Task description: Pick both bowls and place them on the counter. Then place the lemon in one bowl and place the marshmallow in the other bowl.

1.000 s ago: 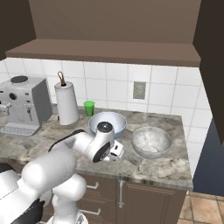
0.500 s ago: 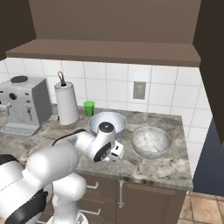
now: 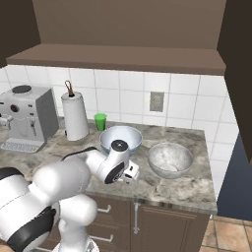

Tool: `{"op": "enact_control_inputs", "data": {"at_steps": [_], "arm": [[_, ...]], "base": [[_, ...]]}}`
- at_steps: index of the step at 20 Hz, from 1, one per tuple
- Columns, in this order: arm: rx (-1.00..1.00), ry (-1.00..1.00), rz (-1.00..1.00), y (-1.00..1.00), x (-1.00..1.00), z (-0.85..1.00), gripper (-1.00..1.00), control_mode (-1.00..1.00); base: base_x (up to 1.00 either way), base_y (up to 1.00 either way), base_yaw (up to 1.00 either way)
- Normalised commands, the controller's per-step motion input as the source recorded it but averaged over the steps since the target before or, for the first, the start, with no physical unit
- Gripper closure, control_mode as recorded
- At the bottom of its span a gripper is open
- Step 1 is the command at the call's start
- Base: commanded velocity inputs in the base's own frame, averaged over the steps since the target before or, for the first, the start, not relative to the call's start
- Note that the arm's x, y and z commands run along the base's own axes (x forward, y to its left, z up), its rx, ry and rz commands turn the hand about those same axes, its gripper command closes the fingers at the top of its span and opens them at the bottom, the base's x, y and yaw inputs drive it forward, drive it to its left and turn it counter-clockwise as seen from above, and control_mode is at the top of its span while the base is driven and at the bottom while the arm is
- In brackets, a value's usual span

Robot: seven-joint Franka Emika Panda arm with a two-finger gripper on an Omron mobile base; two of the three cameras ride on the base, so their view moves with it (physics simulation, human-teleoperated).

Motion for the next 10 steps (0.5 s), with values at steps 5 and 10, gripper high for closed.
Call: {"op": "enact_control_inputs", "data": {"at_steps": [5,10], "arm": [[0.00,0.00,0.00,0.03,0.08,-0.10,-1.00,-1.00],[0.00,0.00,0.00,0.01,0.05,-0.11,-1.00,-1.00]], "base": [[0.00,0.00,0.00],[0.00,0.00,0.00]]}}
